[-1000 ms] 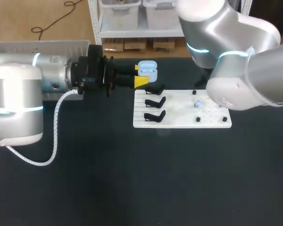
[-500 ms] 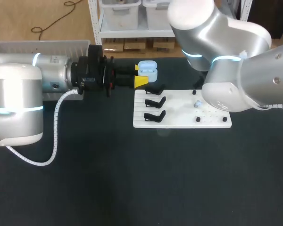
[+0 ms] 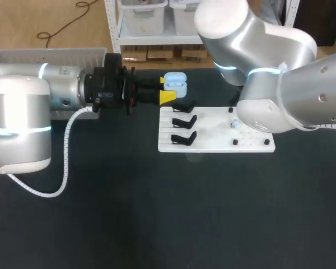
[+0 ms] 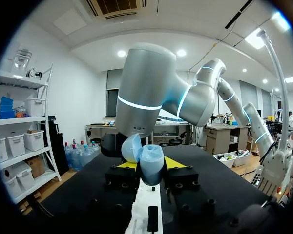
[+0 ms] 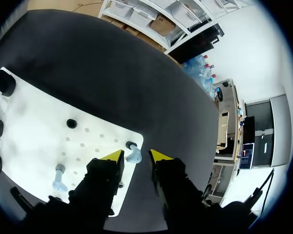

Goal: Pick up each earbud case from the left stands, insert the matching earbuds, close the lid, and place the case in the box.

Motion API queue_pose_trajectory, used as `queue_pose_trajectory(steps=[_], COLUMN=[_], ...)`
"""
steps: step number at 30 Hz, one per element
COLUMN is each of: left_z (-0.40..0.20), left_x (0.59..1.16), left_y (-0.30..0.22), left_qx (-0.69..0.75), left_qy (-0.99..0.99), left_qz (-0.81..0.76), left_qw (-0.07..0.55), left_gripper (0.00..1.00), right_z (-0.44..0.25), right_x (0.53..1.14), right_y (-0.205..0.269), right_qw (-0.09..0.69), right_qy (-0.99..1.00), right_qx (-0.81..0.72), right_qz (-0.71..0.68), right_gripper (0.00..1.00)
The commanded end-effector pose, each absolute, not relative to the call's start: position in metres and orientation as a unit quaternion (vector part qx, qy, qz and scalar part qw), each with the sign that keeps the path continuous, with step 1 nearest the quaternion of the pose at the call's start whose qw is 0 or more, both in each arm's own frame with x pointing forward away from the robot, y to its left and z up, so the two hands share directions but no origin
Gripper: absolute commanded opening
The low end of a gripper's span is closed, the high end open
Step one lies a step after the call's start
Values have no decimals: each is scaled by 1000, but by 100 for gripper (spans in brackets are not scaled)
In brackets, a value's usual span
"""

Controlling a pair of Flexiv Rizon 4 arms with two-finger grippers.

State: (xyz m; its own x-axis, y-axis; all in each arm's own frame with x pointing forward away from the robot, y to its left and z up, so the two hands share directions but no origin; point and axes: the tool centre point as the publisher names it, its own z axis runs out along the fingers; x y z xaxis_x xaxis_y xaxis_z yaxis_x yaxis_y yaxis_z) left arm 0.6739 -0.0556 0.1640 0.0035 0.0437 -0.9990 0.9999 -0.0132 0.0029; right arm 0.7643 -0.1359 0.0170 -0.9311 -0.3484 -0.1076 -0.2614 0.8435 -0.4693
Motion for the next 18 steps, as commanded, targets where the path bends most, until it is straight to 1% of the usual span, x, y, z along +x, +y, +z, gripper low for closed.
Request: queue_pose_trajectory(steps=[1,12,18], left_z=[163,163,163], left_x=[674,674,674], left_y=[-56,-56,-56], left_qx=[514,514,514], left_qy=[506,506,506], left_qz=[-491,-491,-491], left_qw=[489,489,489], left_gripper=[0,0,0], right_z=[15,14,14], right_x=[764,761,761], right_y=[-135,-136,-137], right_qw=[95,94,95], right_qy=[955,954,953], right_qx=[-158,-156,-155], right_qz=[-231,-237,-241], right_gripper=[32,31,28])
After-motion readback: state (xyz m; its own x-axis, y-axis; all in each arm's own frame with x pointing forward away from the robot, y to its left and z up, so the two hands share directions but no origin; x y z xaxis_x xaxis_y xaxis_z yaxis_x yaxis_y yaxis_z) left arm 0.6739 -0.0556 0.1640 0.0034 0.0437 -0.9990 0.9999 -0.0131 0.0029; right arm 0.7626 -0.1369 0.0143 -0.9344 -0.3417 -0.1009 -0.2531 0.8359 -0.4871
